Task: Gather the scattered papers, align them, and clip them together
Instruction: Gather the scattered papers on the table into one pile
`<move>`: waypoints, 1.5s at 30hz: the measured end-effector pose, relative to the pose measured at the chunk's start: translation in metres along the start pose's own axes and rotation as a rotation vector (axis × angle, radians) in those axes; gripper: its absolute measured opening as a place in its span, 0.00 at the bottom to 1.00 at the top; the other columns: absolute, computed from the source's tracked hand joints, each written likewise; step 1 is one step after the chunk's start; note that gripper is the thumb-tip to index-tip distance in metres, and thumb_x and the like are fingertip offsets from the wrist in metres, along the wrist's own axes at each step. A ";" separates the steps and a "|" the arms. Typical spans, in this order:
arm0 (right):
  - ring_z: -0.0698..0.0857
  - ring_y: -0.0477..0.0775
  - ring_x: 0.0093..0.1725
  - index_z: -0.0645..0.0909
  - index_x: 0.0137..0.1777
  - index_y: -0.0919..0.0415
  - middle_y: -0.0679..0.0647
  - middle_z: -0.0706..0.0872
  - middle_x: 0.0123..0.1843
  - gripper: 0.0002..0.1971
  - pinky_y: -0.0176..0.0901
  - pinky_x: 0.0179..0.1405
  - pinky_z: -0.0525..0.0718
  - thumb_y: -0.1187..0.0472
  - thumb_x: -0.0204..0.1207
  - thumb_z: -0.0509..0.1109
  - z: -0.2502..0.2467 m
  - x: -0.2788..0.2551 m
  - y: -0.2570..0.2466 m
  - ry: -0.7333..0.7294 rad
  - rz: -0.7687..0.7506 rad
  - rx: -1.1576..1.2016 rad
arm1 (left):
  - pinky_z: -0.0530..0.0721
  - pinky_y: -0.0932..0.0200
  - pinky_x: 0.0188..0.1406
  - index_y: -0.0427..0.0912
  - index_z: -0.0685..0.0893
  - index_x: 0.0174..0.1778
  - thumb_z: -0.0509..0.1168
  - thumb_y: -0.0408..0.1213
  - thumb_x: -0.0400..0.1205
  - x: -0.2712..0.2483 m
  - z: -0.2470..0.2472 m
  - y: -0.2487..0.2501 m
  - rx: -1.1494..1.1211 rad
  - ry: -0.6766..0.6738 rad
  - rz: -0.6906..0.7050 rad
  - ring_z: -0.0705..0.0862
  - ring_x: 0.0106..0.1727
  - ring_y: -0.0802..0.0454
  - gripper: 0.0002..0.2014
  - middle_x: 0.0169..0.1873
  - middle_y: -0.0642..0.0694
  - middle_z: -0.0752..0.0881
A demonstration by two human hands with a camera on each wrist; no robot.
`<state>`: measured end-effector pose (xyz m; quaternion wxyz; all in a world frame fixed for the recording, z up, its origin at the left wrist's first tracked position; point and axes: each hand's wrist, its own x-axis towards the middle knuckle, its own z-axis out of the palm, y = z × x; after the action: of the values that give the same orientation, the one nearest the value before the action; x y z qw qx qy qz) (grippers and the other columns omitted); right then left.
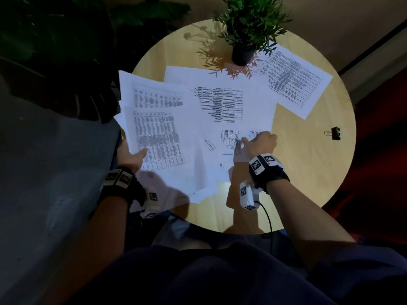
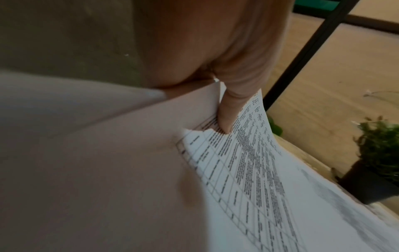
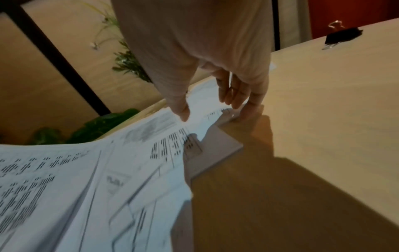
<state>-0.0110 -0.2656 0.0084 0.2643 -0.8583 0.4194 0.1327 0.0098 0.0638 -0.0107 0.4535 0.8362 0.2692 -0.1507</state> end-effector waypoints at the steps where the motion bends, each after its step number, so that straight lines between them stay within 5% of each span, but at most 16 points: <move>1: 0.75 0.67 0.67 0.71 0.66 0.72 0.67 0.73 0.67 0.36 0.54 0.65 0.73 0.45 0.69 0.76 0.004 -0.007 0.001 -0.011 0.008 -0.027 | 0.65 0.36 0.78 0.39 0.60 0.81 0.71 0.40 0.78 -0.001 -0.002 -0.002 0.030 0.017 -0.003 0.63 0.81 0.37 0.38 0.80 0.38 0.64; 5: 0.74 0.67 0.66 0.66 0.67 0.73 0.66 0.72 0.66 0.39 0.56 0.64 0.77 0.48 0.66 0.78 0.027 -0.035 -0.005 -0.077 0.006 -0.016 | 0.58 0.49 0.80 0.34 0.56 0.82 0.68 0.33 0.80 -0.010 -0.001 -0.008 0.099 0.034 -0.003 0.58 0.83 0.41 0.36 0.82 0.37 0.58; 8: 0.82 0.66 0.58 0.65 0.68 0.71 0.67 0.73 0.65 0.38 0.53 0.52 0.83 0.50 0.68 0.79 0.038 -0.035 -0.007 -0.171 0.089 0.089 | 0.59 0.51 0.78 0.34 0.58 0.81 0.67 0.31 0.80 -0.014 -0.001 -0.011 0.074 0.057 0.004 0.60 0.82 0.41 0.35 0.82 0.36 0.60; 11: 0.81 0.56 0.41 0.76 0.54 0.64 0.60 0.81 0.51 0.27 0.47 0.37 0.83 0.47 0.63 0.80 0.039 -0.027 -0.010 -0.248 0.134 0.202 | 0.62 0.48 0.78 0.33 0.60 0.80 0.69 0.31 0.79 -0.010 -0.001 -0.017 0.028 0.041 0.004 0.62 0.82 0.40 0.35 0.81 0.35 0.62; 14: 0.75 0.55 0.36 0.67 0.32 0.57 0.55 0.75 0.41 0.22 0.40 0.29 0.73 0.48 0.65 0.78 0.040 -0.022 -0.005 -0.240 0.152 0.288 | 0.68 0.43 0.77 0.34 0.64 0.79 0.71 0.32 0.77 -0.004 0.001 -0.023 -0.013 0.013 -0.049 0.67 0.79 0.38 0.35 0.77 0.34 0.69; 17: 0.74 0.51 0.28 0.66 0.38 0.56 0.52 0.78 0.35 0.18 0.33 0.17 0.73 0.54 0.70 0.76 0.034 -0.030 -0.009 -0.161 0.194 0.560 | 0.74 0.42 0.73 0.35 0.68 0.77 0.73 0.33 0.76 -0.003 0.002 -0.026 -0.020 -0.048 -0.094 0.74 0.74 0.39 0.33 0.73 0.35 0.75; 21: 0.78 0.55 0.28 0.72 0.41 0.54 0.58 0.81 0.31 0.12 0.40 0.33 0.78 0.50 0.73 0.72 0.029 -0.024 -0.017 -0.259 0.118 0.582 | 0.75 0.42 0.72 0.36 0.70 0.75 0.74 0.35 0.74 -0.004 0.004 -0.027 -0.032 -0.072 -0.103 0.76 0.72 0.40 0.34 0.71 0.37 0.77; 24: 0.86 0.63 0.51 0.84 0.56 0.63 0.64 0.88 0.50 0.13 0.46 0.54 0.81 0.56 0.77 0.69 0.011 -0.012 -0.006 -0.247 0.036 0.376 | 0.72 0.51 0.72 0.33 0.69 0.76 0.71 0.31 0.77 -0.002 0.000 -0.029 0.003 -0.023 -0.100 0.74 0.72 0.46 0.31 0.71 0.42 0.75; 26: 0.87 0.63 0.56 0.85 0.61 0.60 0.61 0.88 0.55 0.16 0.42 0.50 0.81 0.57 0.74 0.69 -0.010 -0.003 0.019 -0.166 0.077 0.273 | 0.69 0.45 0.76 0.34 0.64 0.79 0.72 0.34 0.77 -0.001 -0.009 -0.032 0.017 0.012 -0.130 0.69 0.77 0.43 0.36 0.76 0.41 0.69; 30: 0.83 0.57 0.46 0.80 0.38 0.55 0.57 0.84 0.45 0.06 0.51 0.54 0.83 0.57 0.75 0.69 -0.048 0.007 0.060 -0.204 0.147 0.403 | 0.72 0.35 0.73 0.41 0.60 0.81 0.79 0.47 0.64 0.001 -0.022 -0.038 -0.050 -0.055 -0.206 0.73 0.75 0.38 0.52 0.77 0.37 0.69; 34: 0.84 0.63 0.43 0.80 0.49 0.55 0.58 0.85 0.41 0.05 0.51 0.44 0.82 0.61 0.73 0.70 -0.051 0.006 0.064 -0.300 0.101 0.351 | 0.65 0.44 0.78 0.32 0.58 0.81 0.75 0.40 0.75 -0.002 -0.008 -0.033 0.081 -0.066 -0.134 0.63 0.81 0.40 0.43 0.81 0.35 0.61; 37: 0.85 0.70 0.52 0.83 0.59 0.63 0.68 0.87 0.51 0.14 0.56 0.48 0.81 0.66 0.74 0.67 -0.072 0.001 0.057 -0.009 0.038 0.057 | 0.59 0.47 0.80 0.35 0.54 0.82 0.72 0.43 0.77 -0.008 0.002 -0.023 0.073 -0.039 -0.147 0.57 0.83 0.41 0.45 0.83 0.38 0.57; 39: 0.84 0.73 0.57 0.81 0.64 0.60 0.71 0.85 0.56 0.17 0.58 0.51 0.81 0.63 0.76 0.63 -0.101 -0.007 0.058 0.296 0.032 0.003 | 0.58 0.46 0.81 0.37 0.52 0.83 0.71 0.45 0.77 -0.009 0.004 -0.022 0.020 -0.041 -0.178 0.55 0.84 0.42 0.44 0.84 0.40 0.55; 42: 0.83 0.62 0.61 0.83 0.66 0.53 0.62 0.87 0.59 0.26 0.46 0.60 0.79 0.63 0.69 0.58 -0.127 -0.010 0.066 0.784 -0.221 0.362 | 0.58 0.47 0.81 0.36 0.53 0.83 0.69 0.44 0.79 -0.011 0.006 -0.020 -0.022 -0.038 -0.153 0.56 0.84 0.42 0.42 0.83 0.40 0.56; 45: 0.86 0.50 0.60 0.86 0.60 0.60 0.56 0.88 0.56 0.32 0.39 0.63 0.80 0.75 0.57 0.55 -0.135 0.005 0.063 0.877 -0.558 0.692 | 0.58 0.48 0.82 0.36 0.53 0.83 0.63 0.42 0.84 -0.011 0.008 -0.020 -0.107 -0.081 -0.157 0.58 0.84 0.42 0.36 0.83 0.40 0.57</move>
<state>-0.0569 -0.3775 0.0961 0.3549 -0.7748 0.2676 -0.4496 -0.0112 0.0620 -0.0232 0.4948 0.7803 0.3231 -0.2049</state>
